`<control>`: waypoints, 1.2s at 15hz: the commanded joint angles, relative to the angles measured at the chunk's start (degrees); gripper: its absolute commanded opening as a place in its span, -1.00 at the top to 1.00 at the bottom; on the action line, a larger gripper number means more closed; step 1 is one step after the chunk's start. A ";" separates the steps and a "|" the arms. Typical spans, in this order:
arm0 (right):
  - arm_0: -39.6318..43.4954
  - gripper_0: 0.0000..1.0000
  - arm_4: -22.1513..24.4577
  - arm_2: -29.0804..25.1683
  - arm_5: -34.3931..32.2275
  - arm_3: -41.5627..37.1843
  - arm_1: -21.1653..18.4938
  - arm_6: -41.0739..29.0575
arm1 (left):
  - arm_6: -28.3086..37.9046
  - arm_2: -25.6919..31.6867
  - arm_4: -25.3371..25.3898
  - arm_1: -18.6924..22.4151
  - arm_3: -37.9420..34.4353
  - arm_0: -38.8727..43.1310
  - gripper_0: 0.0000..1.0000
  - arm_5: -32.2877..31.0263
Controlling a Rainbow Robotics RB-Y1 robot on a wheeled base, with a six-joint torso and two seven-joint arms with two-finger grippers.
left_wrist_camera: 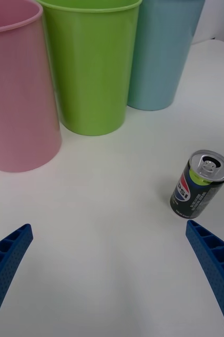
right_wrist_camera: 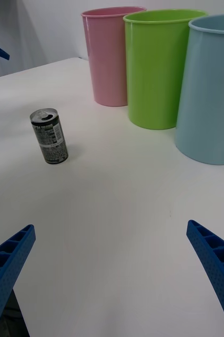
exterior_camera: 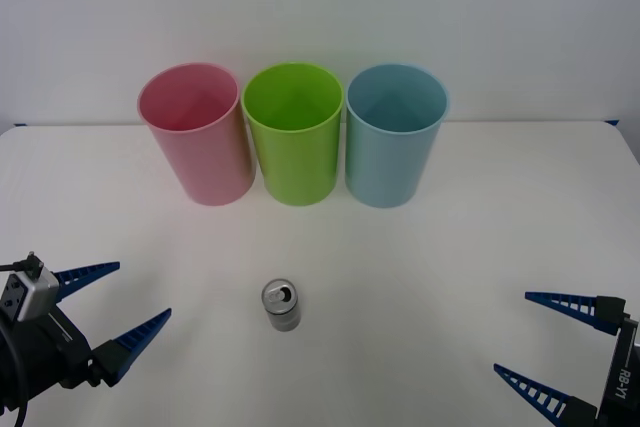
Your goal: Put cans in the blue bin and PET bottles in the pink bin and trash in the green bin.
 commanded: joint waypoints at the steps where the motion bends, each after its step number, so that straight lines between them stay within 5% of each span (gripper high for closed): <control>1: 0.00 -1.00 0.00 0.00 0.00 0.00 0.00 0.00 | 0.00 0.00 0.00 0.00 0.00 0.00 -0.47 -0.01; 4: 0.00 -1.00 0.00 0.00 0.00 0.00 0.00 0.00 | 0.00 0.00 0.00 0.00 0.00 0.00 -0.51 -0.01; 6: 0.00 -1.00 0.00 0.00 0.00 0.00 0.00 0.00 | 0.00 0.00 0.00 0.00 0.00 0.00 -1.00 -0.01; 18: 0.00 -1.00 0.00 0.00 0.00 0.00 0.00 0.00 | -0.26 0.79 1.49 0.26 -1.58 -2.72 -1.00 0.96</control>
